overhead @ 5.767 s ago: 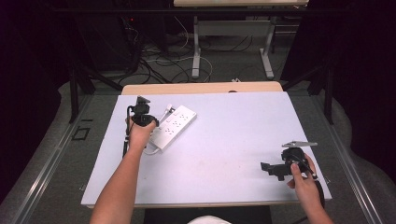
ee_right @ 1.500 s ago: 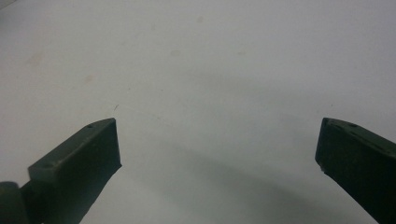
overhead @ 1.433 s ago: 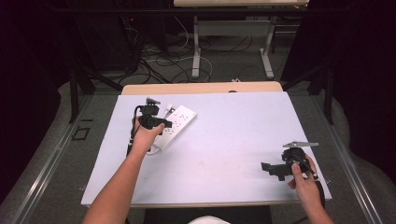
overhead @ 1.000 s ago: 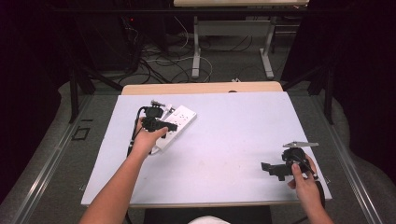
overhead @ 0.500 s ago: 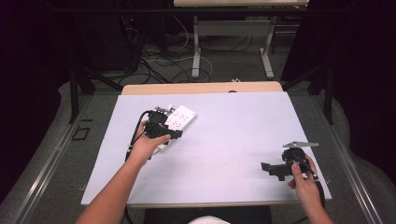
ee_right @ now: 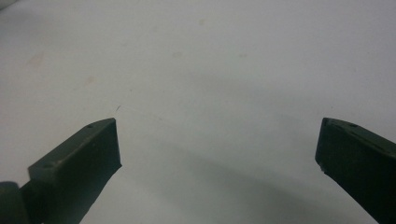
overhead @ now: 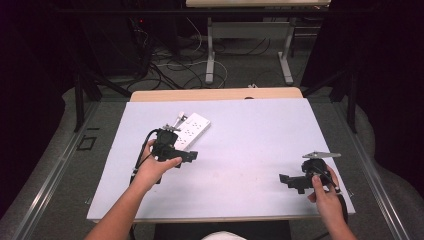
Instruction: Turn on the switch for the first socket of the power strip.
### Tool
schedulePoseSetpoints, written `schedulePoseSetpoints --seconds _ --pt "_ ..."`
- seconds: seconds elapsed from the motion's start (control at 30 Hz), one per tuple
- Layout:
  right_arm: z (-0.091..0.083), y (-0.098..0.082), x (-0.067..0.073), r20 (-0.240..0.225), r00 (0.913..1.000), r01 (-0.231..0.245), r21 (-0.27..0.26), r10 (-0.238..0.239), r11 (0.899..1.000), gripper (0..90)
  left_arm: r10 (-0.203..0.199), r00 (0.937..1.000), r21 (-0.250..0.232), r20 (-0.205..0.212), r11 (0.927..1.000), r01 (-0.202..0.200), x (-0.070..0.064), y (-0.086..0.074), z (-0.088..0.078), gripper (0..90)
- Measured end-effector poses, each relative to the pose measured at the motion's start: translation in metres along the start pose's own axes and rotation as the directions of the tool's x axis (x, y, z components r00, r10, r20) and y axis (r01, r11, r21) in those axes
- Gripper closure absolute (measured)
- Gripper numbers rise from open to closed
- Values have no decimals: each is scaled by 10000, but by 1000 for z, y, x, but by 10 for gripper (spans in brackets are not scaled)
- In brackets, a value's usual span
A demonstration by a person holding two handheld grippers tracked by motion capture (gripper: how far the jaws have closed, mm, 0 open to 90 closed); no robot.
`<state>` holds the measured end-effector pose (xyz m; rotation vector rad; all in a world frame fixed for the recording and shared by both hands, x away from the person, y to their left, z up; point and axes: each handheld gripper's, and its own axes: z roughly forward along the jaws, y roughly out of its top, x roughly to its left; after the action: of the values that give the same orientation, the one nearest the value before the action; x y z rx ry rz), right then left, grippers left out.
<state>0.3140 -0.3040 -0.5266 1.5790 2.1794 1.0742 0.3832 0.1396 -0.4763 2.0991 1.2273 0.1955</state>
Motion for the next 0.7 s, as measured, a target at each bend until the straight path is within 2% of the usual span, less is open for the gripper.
schedulePoseSetpoints --seconds 0.23,0.3,0.37,0.57,0.7 --pt "0 0 0 14 10000 -15 -22 15 10000 0 151 9990 -473 410 9988 -131 0 -15 -16 3" --pt "-1 0 0 31 10000 23 -32 -23 10000 0 268 9990 -592 371 9979 -246 2 -20 -21 3" --pt "-1 0 0 21 10000 -11 -34 11 10000 0 82 9993 -743 364 9972 -54 4 -25 -26 3" --pt "-1 0 1 38 10000 3 -31 -3 10000 0 94 9997 -820 212 9966 -76 10 -41 -36 3" --pt "-1 0 0 45 10000 -23 -38 24 10000 0 31 9996 -1136 272 9935 0 13 -52 -43 4"
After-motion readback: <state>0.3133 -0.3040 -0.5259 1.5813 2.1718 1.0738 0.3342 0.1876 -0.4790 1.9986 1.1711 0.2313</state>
